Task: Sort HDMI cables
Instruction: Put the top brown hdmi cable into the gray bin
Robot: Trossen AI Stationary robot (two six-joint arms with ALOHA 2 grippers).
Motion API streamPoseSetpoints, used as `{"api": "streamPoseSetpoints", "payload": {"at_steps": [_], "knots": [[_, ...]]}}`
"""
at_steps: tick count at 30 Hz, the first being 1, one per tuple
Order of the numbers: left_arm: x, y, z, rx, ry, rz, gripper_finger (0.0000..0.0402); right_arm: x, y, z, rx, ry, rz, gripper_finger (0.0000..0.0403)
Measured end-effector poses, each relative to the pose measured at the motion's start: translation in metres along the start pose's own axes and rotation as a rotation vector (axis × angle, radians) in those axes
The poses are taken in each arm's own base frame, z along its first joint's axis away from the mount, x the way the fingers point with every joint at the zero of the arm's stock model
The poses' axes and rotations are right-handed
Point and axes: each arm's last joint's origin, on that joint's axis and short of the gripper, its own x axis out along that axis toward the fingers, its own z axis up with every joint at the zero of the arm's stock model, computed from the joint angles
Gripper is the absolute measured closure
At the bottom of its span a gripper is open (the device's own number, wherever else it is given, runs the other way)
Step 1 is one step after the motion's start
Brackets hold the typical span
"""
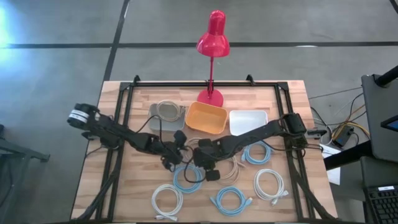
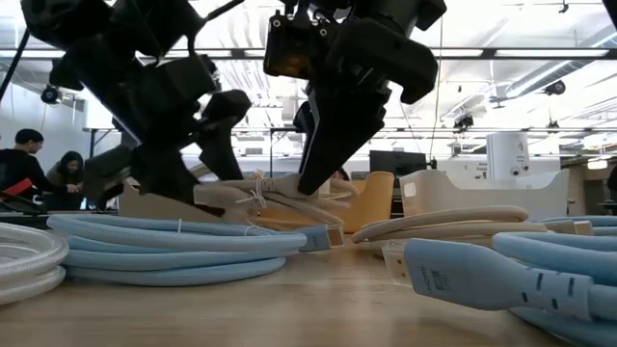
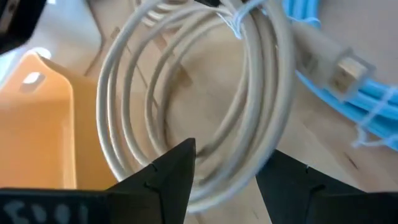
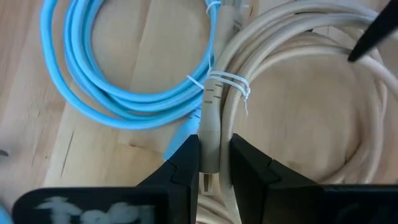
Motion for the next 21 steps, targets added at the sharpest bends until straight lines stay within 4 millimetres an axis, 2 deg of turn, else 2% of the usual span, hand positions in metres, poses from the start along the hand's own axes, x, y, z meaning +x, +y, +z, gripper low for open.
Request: {"api": "streamPoseSetpoints", "payload": {"at_steps": [6, 11, 16, 21], "knots": [[0.0004, 0.0003, 0.0045, -0.001, -0.037, 0.020, 0.0225, -0.0001, 0.0001, 0.0018, -0.018, -0.018, 0.000, 0.0339], [-0.0001, -0.0021, 0.0052, 0.000, -0.038, 0.011, 0.0290, -0.0001, -0.0001, 0.0018, -0.018, -0.018, -0.001, 0.0337], [-0.0011, -0.0041, 0.0070, -0.016, -0.046, 0.005, 0.0360, 0.0000, -0.0007, 0.0020, -0.020, -0.021, -0.010, 0.0309], [-0.0024, -0.0057, 0.0100, -0.049, -0.057, 0.012, 0.0371, -0.0002, -0.0015, 0.0028, -0.020, -0.029, -0.013, 0.0274]]}}
